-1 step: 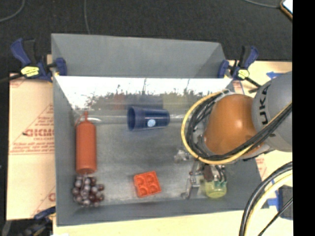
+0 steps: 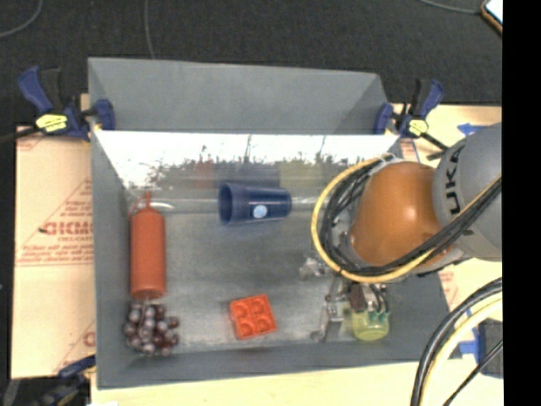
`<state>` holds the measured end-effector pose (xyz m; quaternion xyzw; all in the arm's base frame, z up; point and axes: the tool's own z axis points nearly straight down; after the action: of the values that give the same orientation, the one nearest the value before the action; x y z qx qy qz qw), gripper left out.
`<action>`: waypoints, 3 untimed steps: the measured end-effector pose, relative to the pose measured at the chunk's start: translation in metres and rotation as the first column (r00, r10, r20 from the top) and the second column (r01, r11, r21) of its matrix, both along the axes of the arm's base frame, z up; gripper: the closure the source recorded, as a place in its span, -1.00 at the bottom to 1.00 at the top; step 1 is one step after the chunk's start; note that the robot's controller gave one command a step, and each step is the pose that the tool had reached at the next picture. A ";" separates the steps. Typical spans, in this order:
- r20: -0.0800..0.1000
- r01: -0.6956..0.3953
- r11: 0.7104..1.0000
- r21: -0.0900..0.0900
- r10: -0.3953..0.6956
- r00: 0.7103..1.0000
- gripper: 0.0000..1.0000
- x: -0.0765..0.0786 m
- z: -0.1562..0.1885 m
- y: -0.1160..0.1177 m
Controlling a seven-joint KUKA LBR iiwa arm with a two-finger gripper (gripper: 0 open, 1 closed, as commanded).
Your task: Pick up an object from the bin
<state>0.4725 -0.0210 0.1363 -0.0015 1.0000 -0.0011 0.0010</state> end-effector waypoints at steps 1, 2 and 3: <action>0.001 0.013 1.000 0.003 -0.013 1.000 -1.00 0.012 -0.068 -0.103; 0.008 -0.016 1.000 0.004 0.016 1.000 -1.00 0.033 -0.065 0.002; 0.007 0.043 0.999 0.003 -0.043 0.999 -1.00 0.042 -0.061 0.017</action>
Offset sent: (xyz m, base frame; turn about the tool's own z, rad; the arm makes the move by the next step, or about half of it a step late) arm 0.0367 0.0274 -0.0654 -0.0250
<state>0.5141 -0.0035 0.0753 0.0199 0.9998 0.0001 0.0046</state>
